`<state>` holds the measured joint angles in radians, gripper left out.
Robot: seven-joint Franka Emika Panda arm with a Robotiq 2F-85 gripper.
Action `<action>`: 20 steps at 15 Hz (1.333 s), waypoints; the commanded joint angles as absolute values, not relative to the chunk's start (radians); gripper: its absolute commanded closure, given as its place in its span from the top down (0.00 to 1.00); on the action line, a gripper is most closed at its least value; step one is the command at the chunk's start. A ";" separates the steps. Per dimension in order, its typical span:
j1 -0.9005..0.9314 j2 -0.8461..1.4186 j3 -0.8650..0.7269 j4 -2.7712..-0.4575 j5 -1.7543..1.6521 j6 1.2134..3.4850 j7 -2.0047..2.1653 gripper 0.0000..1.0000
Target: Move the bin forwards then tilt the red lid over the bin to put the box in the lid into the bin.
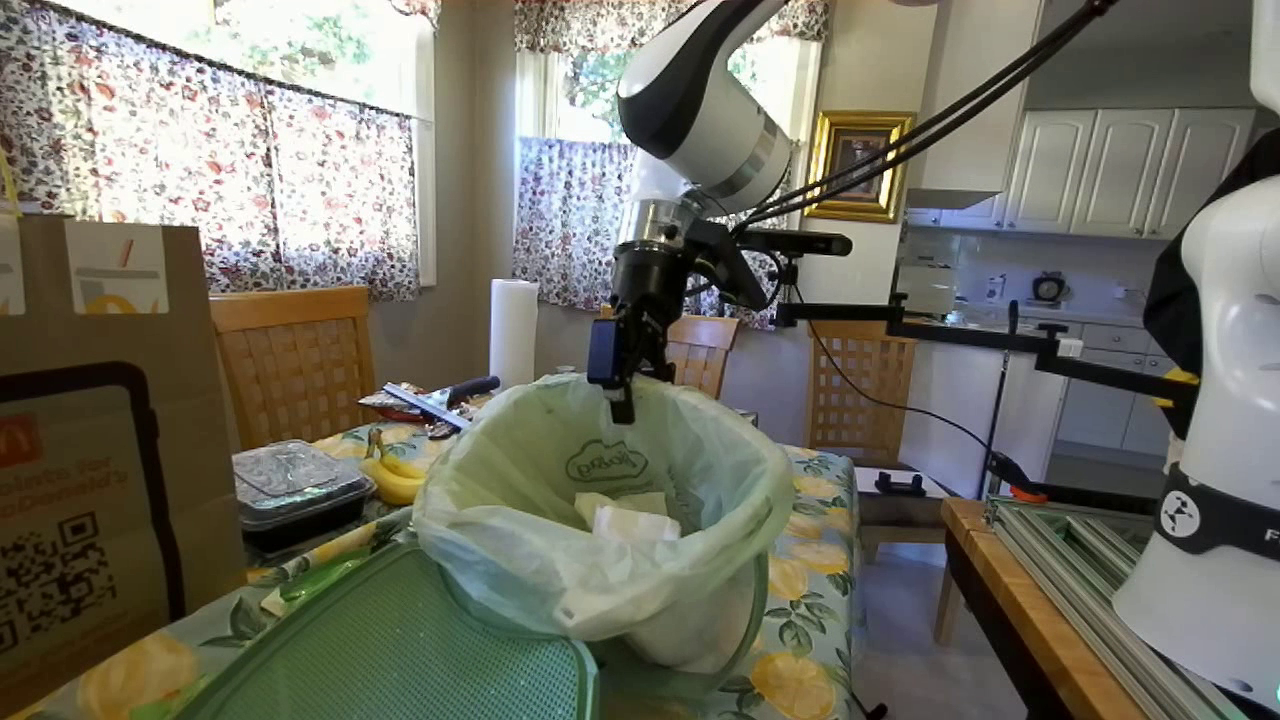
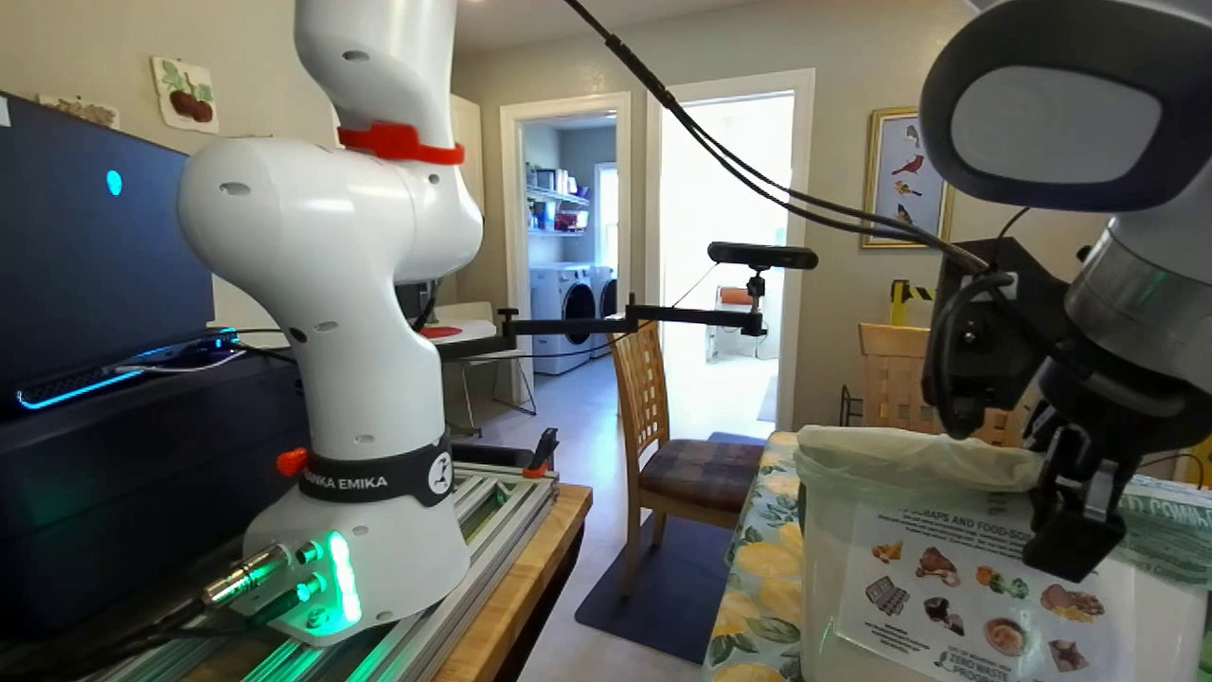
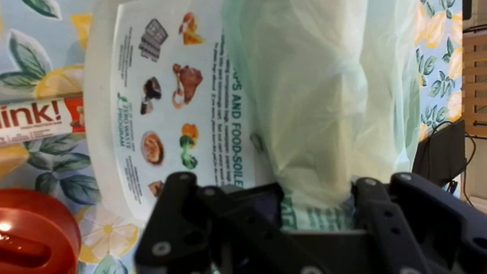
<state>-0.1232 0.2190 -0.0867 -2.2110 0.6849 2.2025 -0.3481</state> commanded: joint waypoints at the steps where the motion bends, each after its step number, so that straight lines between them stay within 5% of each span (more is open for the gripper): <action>1: -0.147 0.273 -0.076 -2.153 0.626 2.161 -0.430 0.00; 20: -0.139 0.313 -0.068 -2.161 0.141 2.377 -0.353 0.00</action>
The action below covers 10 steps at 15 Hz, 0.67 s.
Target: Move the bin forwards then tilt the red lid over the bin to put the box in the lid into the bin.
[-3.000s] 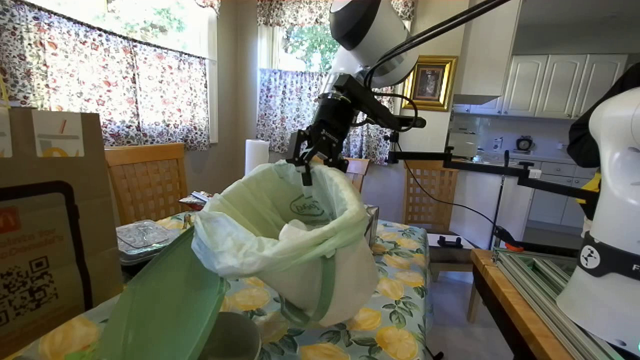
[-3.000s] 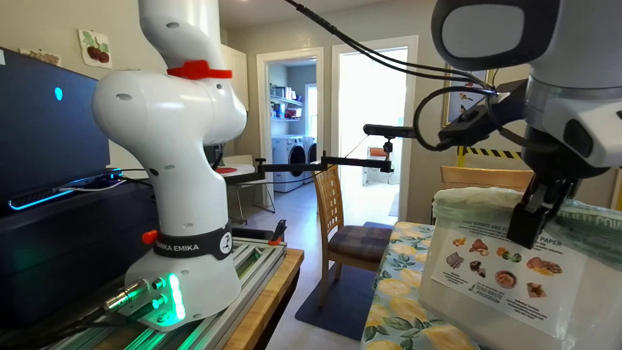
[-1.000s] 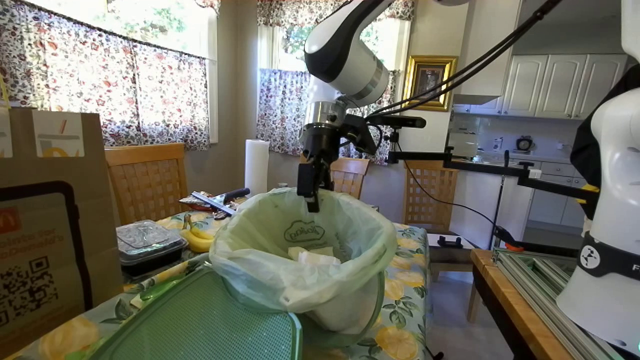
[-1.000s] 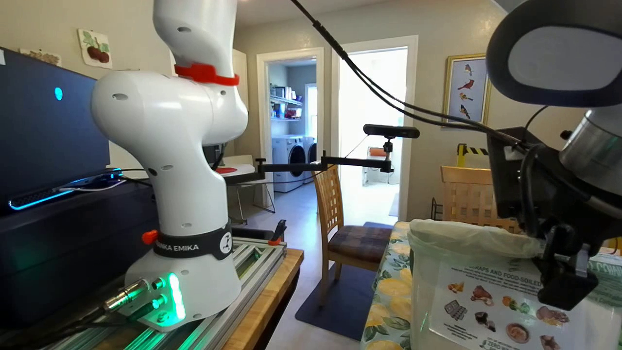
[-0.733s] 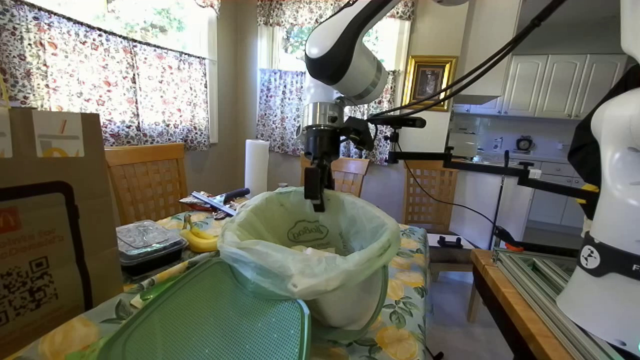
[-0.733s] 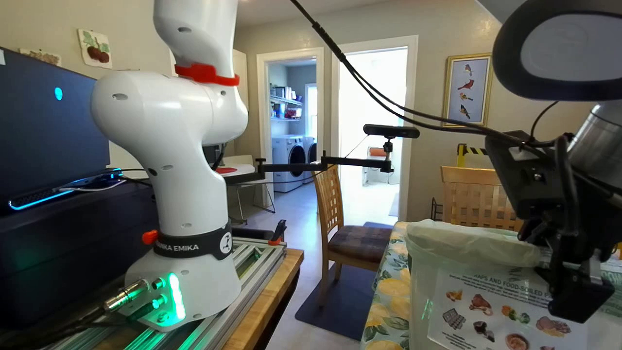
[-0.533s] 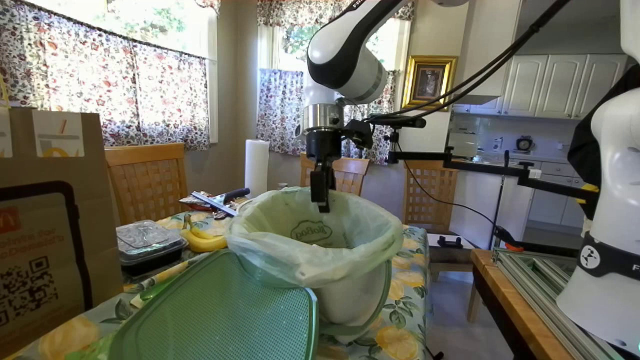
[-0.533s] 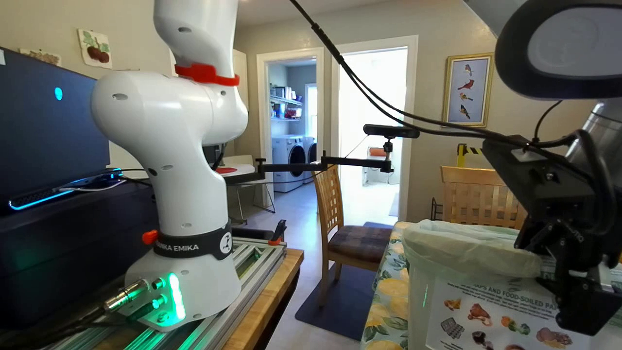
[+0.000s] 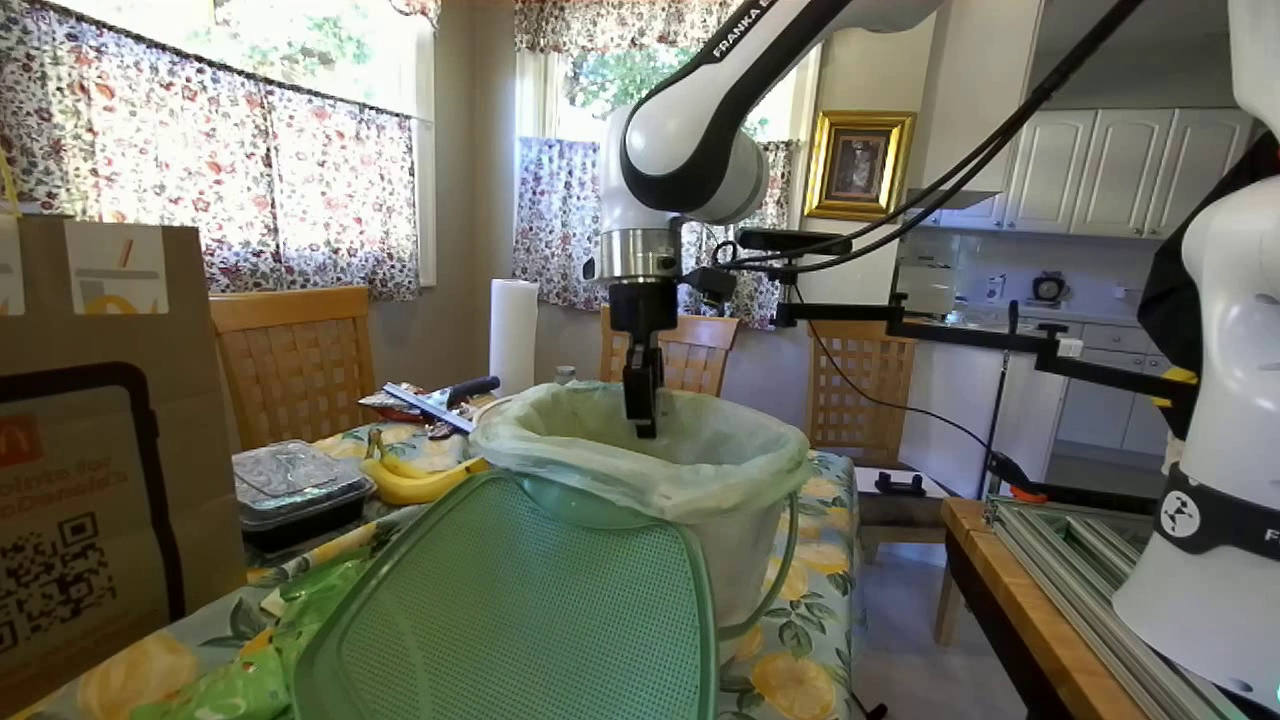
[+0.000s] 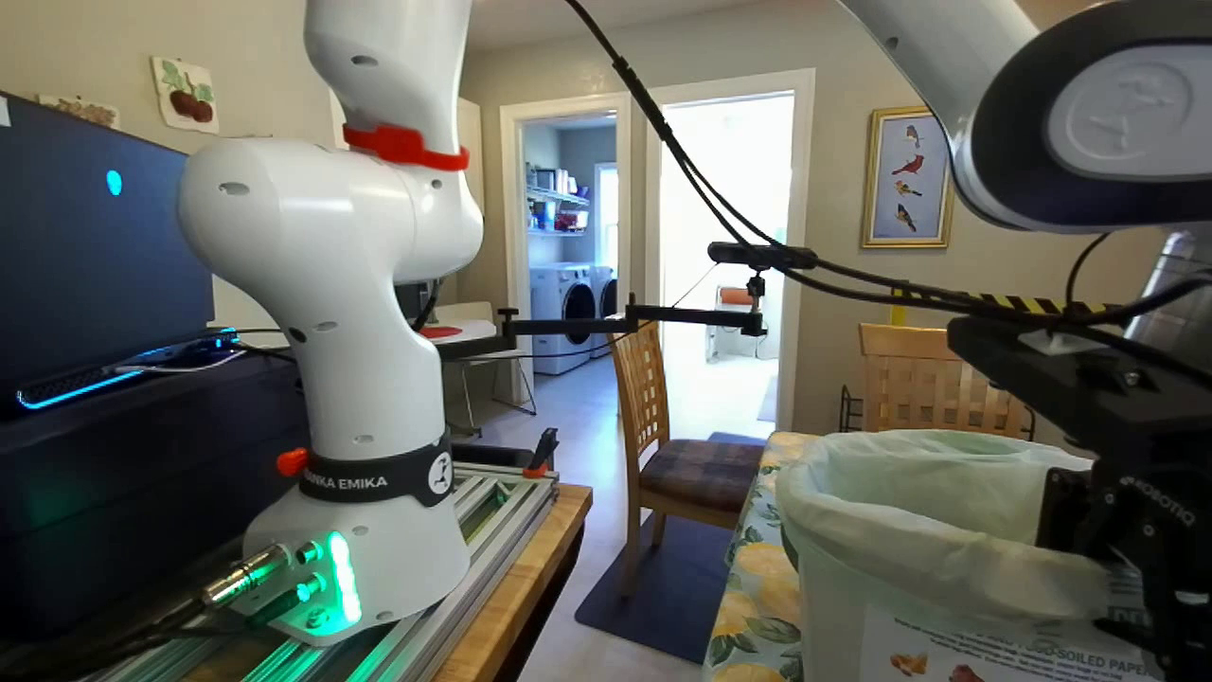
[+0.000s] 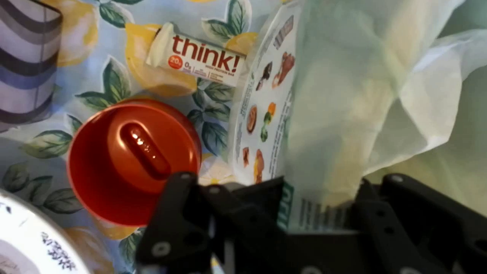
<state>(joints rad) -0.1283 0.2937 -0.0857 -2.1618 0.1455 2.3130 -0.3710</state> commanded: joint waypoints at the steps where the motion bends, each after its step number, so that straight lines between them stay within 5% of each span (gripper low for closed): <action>1: -0.140 0.318 -0.063 -2.160 0.149 2.402 -0.351 0.00; 10: -0.123 0.346 0.005 -2.160 0.172 2.449 -0.311 0.00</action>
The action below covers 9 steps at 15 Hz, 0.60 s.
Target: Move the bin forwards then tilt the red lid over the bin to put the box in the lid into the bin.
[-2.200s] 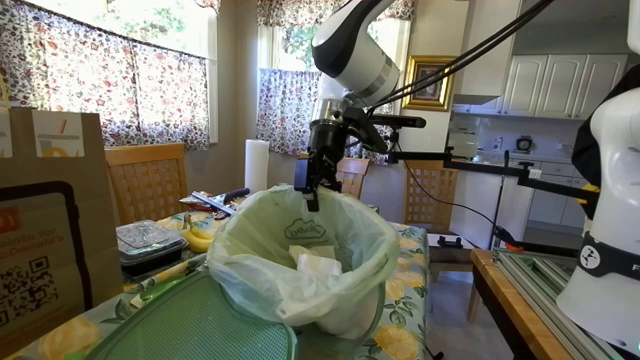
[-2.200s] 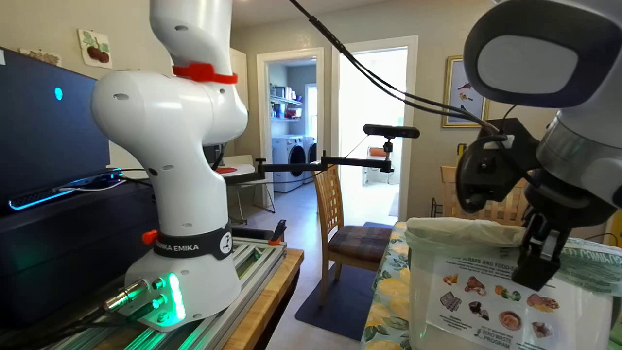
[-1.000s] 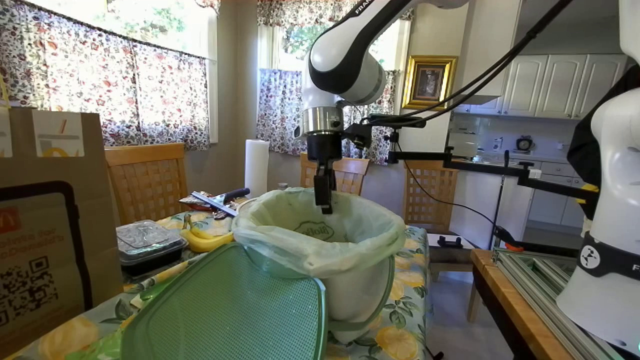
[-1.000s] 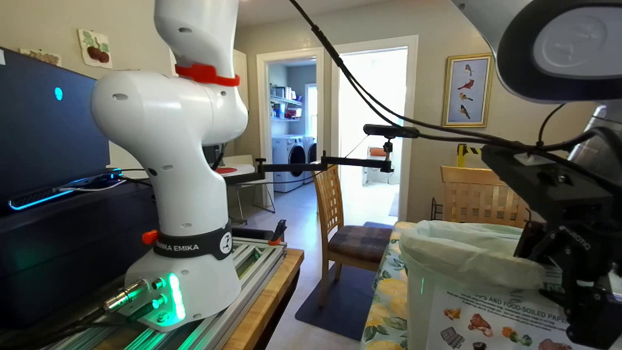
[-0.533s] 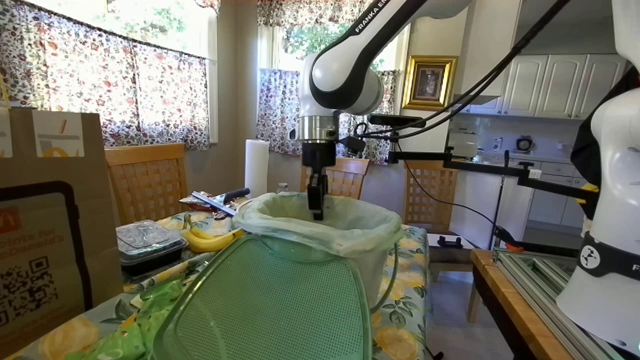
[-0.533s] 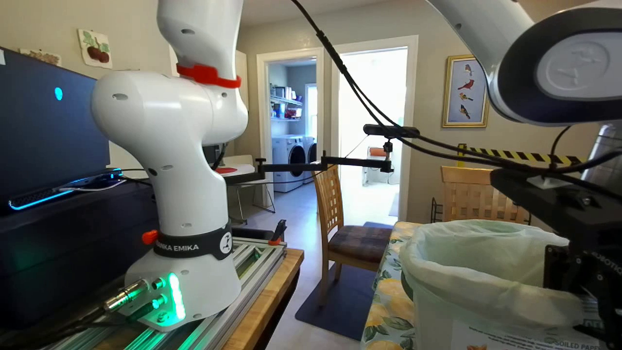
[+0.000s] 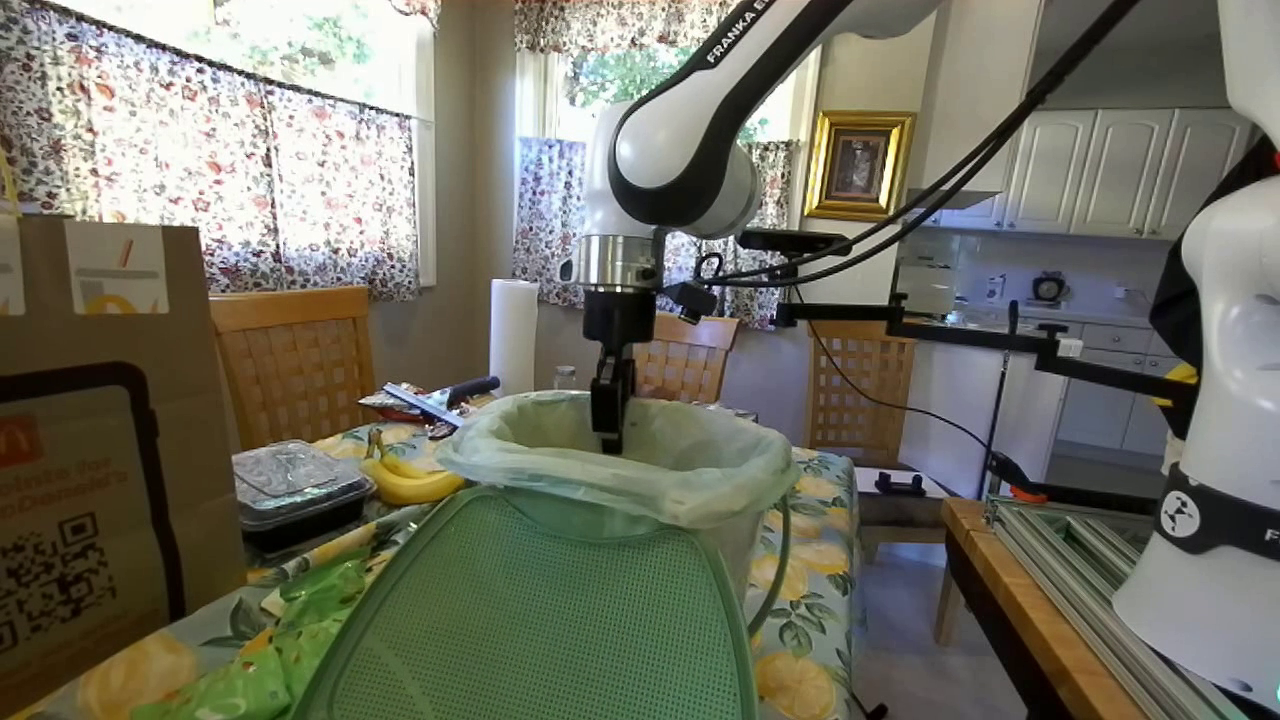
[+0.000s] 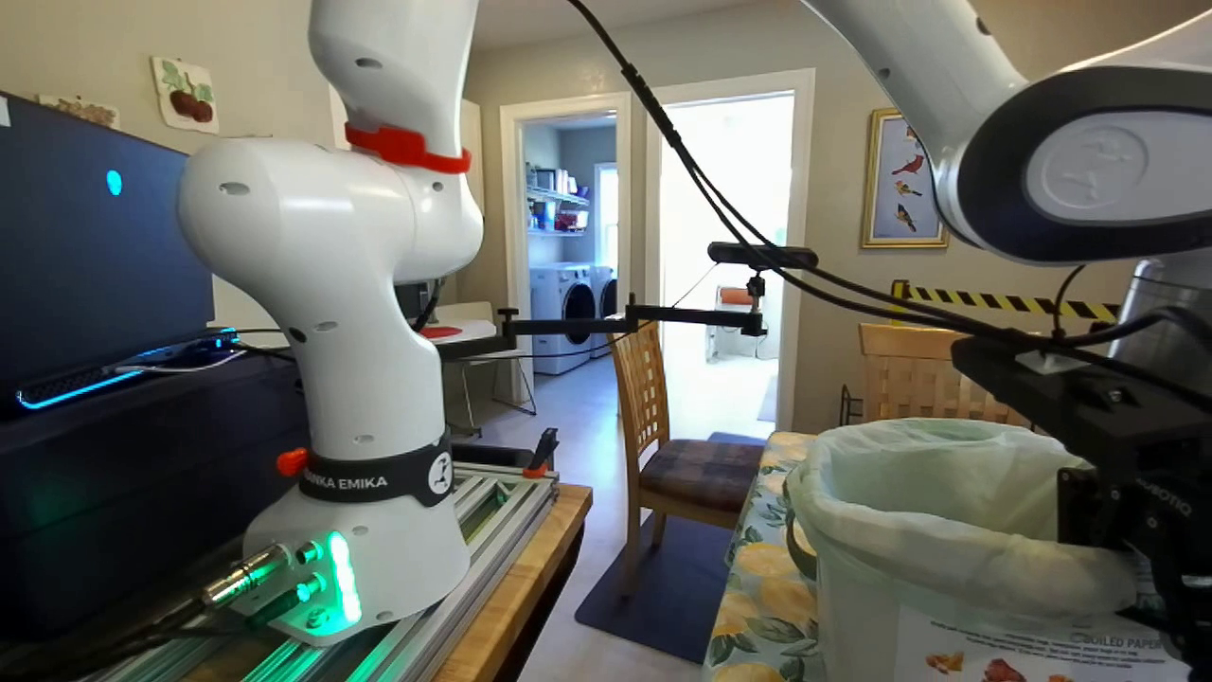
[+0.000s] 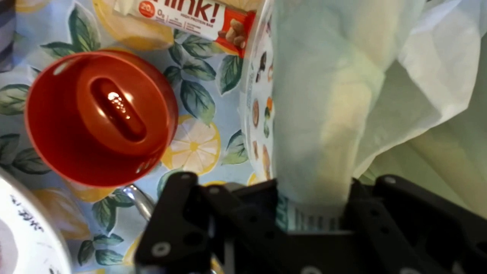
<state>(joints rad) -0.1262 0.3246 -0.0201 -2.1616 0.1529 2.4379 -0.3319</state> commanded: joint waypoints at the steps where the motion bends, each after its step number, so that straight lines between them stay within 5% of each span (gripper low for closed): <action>1: -0.122 0.351 0.010 -2.160 0.171 2.452 -0.307 0.00; 4: -0.114 0.362 0.015 -2.155 0.158 2.449 -0.279 0.00; 5: -0.114 0.362 0.016 -2.157 0.159 2.450 -0.275 0.25; 9: -0.114 0.306 0.001 -2.198 0.206 2.461 -0.141 0.48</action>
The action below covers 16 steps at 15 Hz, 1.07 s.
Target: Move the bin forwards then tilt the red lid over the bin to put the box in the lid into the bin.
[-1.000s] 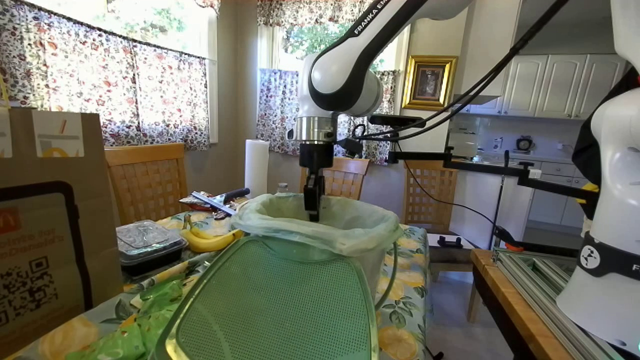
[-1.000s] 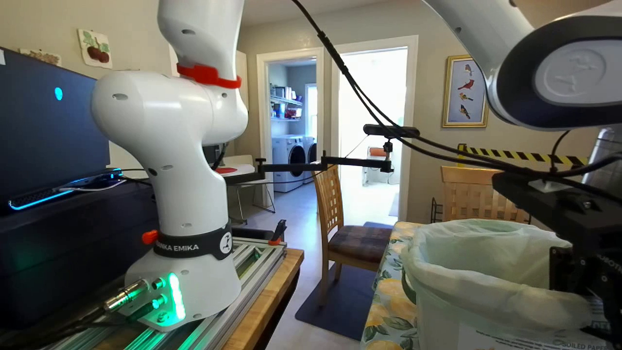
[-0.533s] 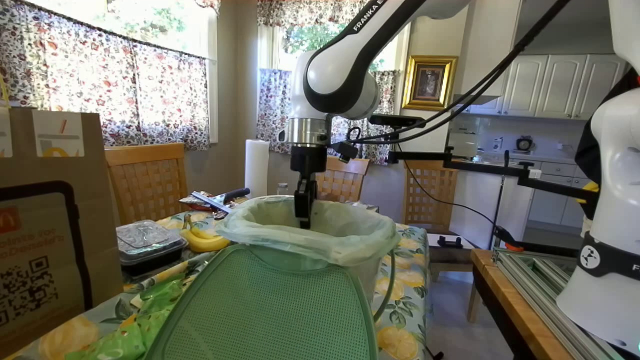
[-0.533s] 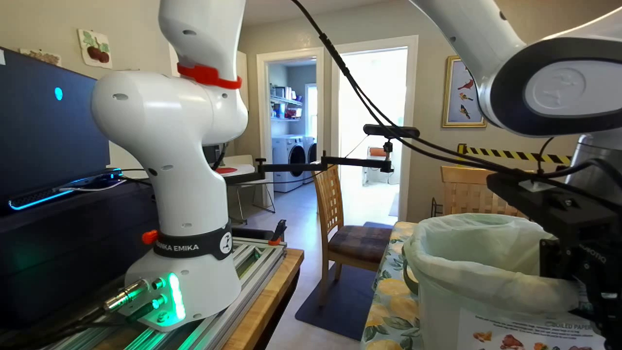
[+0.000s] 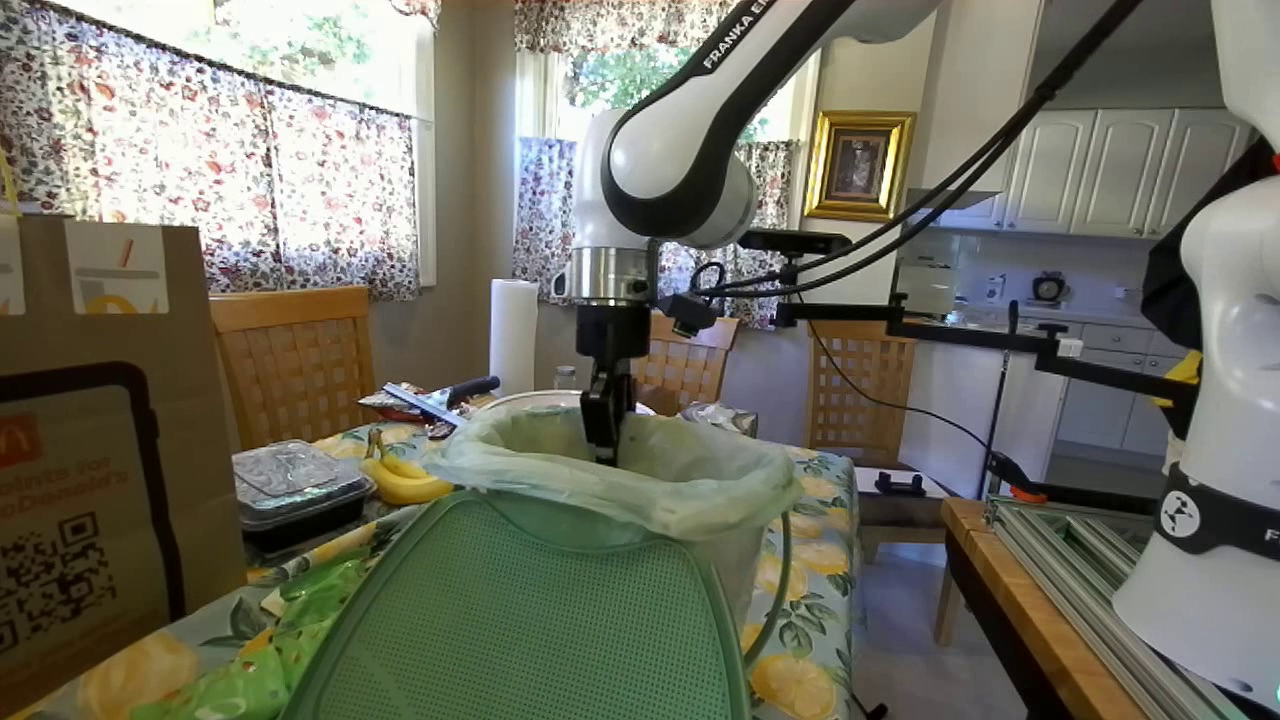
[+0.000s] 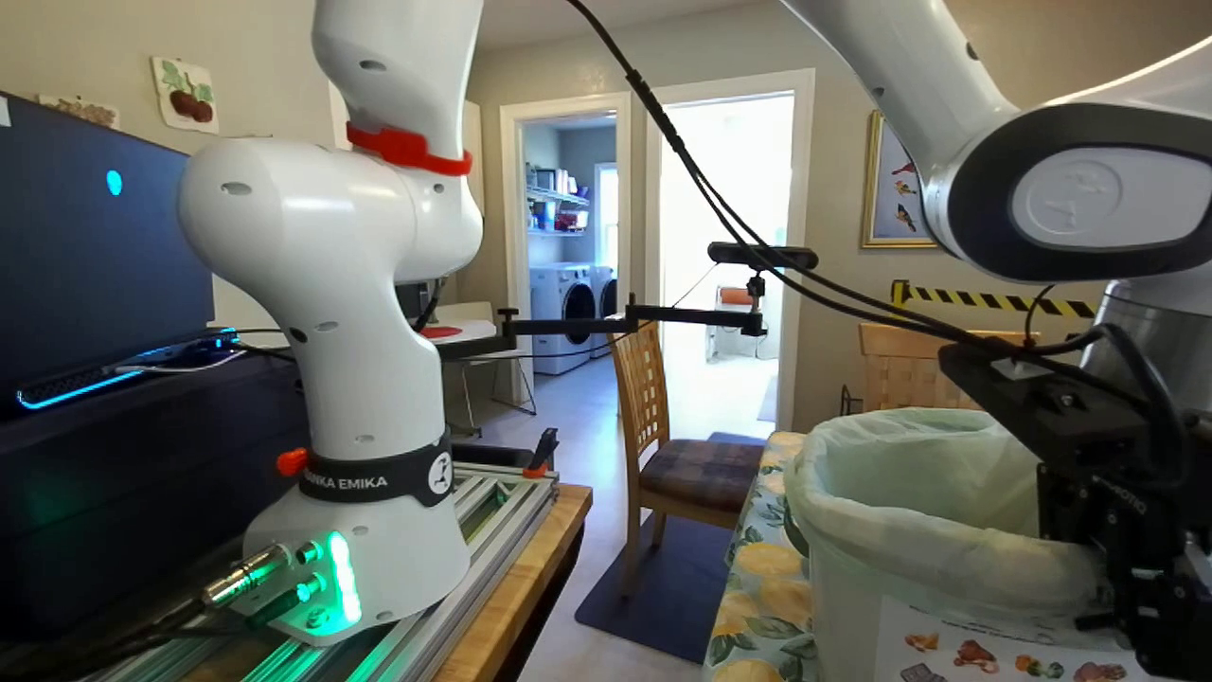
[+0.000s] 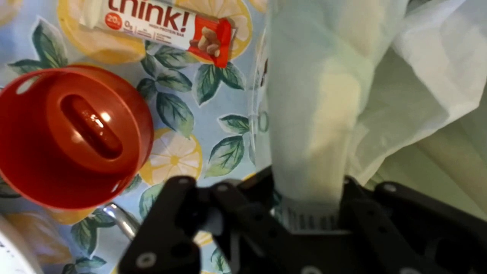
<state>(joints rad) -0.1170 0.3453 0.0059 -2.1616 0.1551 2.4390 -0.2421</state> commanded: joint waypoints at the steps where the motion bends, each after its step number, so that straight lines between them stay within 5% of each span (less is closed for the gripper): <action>1: -0.120 0.289 0.001 -2.211 0.228 2.465 -0.117 0.54; 7: -0.113 0.166 -0.030 -2.312 0.340 2.468 0.080 0.99; 16: -0.119 0.010 -0.111 -2.466 0.326 2.503 0.476 1.00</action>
